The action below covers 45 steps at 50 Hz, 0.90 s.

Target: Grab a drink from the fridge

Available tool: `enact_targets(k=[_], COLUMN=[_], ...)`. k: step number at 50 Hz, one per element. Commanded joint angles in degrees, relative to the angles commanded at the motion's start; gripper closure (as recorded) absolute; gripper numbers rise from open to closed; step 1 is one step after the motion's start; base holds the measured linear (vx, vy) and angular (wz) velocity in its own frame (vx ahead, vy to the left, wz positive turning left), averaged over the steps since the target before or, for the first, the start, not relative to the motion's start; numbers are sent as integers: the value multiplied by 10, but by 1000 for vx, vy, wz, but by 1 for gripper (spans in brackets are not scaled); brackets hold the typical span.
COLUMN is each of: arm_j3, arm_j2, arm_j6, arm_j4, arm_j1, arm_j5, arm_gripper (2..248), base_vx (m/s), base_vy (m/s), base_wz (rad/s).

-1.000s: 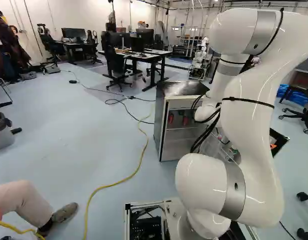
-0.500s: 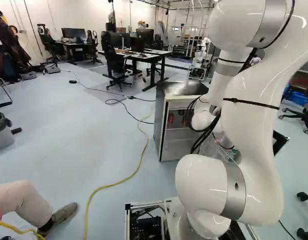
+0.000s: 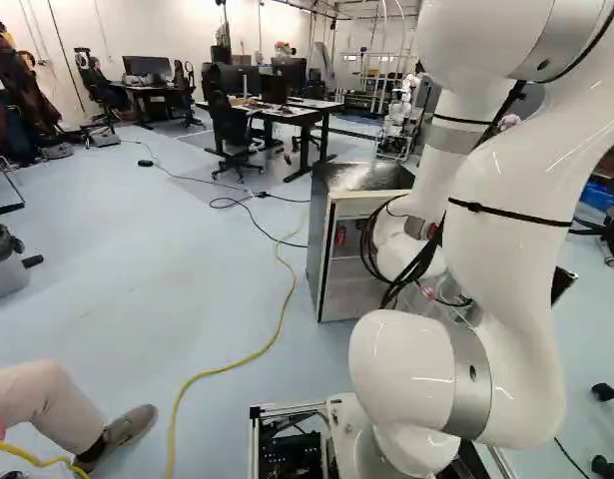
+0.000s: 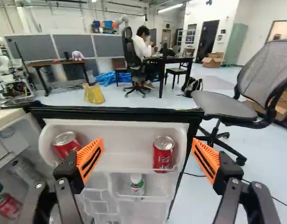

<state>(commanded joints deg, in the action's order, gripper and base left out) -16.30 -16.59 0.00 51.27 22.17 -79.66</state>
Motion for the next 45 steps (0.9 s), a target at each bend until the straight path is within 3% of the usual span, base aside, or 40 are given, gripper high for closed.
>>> enact_targets(k=[22, 45], arm_j3=[77, 78], arm_j2=[55, 15], arm_j6=[0, 0], arm_j4=[-131, -270], arm_j1=[-30, -38], arm_j5=[0, 0], arm_gripper=[3, 3], base_vx=[0, 0], base_vy=[0, 0], base_wz=[0, 0])
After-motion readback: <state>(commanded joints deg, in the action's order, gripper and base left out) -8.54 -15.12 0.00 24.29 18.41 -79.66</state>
